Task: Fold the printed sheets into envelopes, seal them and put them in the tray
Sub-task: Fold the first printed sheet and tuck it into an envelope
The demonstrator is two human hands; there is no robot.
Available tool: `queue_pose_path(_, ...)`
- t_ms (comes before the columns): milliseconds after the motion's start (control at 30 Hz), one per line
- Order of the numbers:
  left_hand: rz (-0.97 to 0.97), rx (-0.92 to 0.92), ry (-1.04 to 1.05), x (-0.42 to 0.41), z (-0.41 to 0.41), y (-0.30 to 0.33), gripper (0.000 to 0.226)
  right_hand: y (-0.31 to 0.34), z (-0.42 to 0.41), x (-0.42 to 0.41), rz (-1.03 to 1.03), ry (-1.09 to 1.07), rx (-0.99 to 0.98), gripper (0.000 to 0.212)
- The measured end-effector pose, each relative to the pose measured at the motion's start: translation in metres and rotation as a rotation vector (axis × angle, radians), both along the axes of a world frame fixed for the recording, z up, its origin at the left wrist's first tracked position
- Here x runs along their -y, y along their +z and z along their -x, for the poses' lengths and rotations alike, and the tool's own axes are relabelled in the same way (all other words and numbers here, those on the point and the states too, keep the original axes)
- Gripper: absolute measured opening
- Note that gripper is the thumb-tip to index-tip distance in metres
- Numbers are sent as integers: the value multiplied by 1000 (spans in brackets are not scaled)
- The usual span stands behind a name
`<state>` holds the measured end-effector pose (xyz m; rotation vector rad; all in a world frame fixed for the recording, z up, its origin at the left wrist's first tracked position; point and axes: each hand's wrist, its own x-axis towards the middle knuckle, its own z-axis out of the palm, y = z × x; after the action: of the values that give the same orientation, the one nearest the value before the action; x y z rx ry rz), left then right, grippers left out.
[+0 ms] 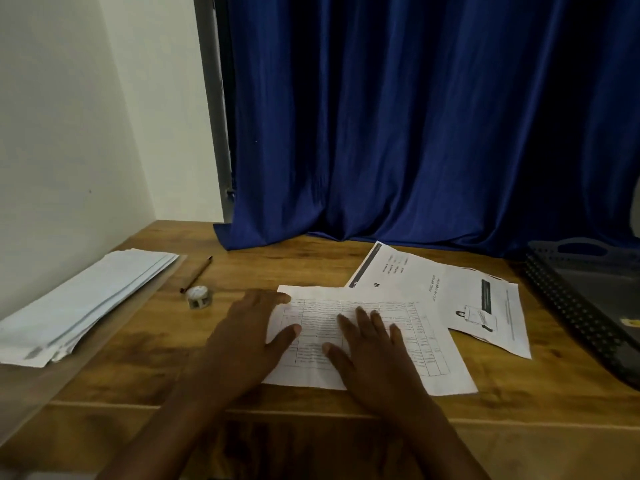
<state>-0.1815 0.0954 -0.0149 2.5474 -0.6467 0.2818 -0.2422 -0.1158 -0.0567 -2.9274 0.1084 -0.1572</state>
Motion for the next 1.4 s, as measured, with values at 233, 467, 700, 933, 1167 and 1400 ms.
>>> queue_pose_path(233, -231, -70, -89, 26, 20, -26, 62, -4, 24, -1, -3, 103, -55, 71)
queue_pose_path(467, -405, -50, -118, 43, 14, -34, 69, 13, 17, -18, 12, 52, 114, 61)
queue_pose_path(700, -464, -2, -128, 36, 3, -45, 68, 2, 3, -26, -104, 103, 28, 62)
queue_pose_path(933, -409, -47, -80, 17, 2, -44, 67, 4, 17, 26, 13, -35, -78, 75)
queue_pose_path(1167, -381, -126, 9, 0, 0, -41, 70, 7, 34, 45, 71, -221, -39, 68)
queue_pose_path(1400, -355, -83, 36, 4, 3, -41, 71, 13, 44, -19, -89, 96, 150, 71)
